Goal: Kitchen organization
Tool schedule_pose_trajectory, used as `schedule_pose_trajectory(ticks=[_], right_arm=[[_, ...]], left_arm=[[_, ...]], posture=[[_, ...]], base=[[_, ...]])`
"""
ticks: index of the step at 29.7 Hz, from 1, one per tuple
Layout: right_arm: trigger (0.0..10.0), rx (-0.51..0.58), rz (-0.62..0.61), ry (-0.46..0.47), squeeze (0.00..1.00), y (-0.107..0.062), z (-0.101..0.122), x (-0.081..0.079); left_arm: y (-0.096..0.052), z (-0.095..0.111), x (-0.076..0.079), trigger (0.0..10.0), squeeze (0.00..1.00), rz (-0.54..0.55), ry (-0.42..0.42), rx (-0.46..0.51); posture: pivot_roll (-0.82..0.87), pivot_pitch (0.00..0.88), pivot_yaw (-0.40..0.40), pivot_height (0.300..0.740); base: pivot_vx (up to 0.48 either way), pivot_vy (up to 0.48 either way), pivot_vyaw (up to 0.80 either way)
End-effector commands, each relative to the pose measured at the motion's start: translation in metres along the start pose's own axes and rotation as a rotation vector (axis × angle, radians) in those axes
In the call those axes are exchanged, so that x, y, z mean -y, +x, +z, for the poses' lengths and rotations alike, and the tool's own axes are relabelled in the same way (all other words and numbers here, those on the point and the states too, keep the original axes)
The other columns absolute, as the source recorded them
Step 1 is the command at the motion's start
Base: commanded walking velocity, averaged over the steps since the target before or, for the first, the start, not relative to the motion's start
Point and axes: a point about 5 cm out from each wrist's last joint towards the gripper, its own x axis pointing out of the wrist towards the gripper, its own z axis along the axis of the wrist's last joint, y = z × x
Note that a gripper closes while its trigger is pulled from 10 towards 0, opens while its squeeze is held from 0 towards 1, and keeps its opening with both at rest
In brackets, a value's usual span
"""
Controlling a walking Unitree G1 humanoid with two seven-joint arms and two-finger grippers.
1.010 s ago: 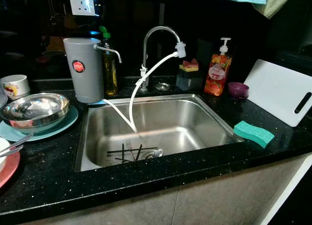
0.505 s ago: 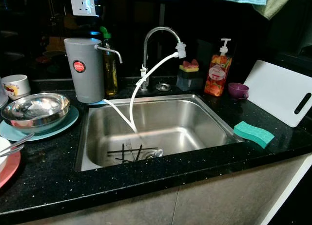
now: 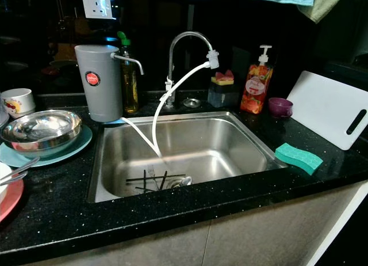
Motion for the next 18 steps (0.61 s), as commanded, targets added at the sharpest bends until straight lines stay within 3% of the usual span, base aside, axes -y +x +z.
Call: schedule_pose_trajectory(ticks=[1, 6, 11, 14, 18], right_arm=[[10.0, -0.018, -0.012, 0.006, 0.00, -0.0009, -0.0042, 0.0037], [10.0, -0.011, 0.009, -0.021, 0.00, -0.0005, -0.0024, 0.0016], [10.0, -0.011, -0.008, 0.008, 0.00, -0.0004, -0.0022, 0.0016], [10.0, -0.015, 0.019, -0.048, 0.00, -0.0001, -0.0015, 0.0002], [10.0, -0.018, -0.002, -0.020, 0.00, -0.0004, -0.0027, 0.0015]], left_arm=[[0.0034, 0.0105, -0.0006, 10.0, 0.00, -0.003, 0.005, 0.026], [0.0025, 0.0077, -0.0042, 10.0, 0.00, 0.017, -0.011, 0.014], [0.0018, 0.0047, -0.0037, 10.0, 0.00, 0.013, 0.002, 0.001], [0.0022, 0.0062, -0.0037, 10.0, 0.00, 0.023, -0.020, 0.011], [0.0015, 0.0043, -0.0040, 10.0, 0.00, 0.017, -0.004, 0.003]], posture=[[0.08, 0.000, -0.086, 0.740], [0.09, 0.000, -0.088, 0.740], [0.09, 0.000, -0.087, 0.740], [0.11, 0.000, -0.097, 0.740], [0.11, 0.000, -0.095, 0.740]], base=[[0.000, 0.000, 0.00], [0.000, 0.000, 0.00], [0.000, 0.000, 0.00], [0.000, 0.000, 0.00], [0.000, 0.000, 0.00]])
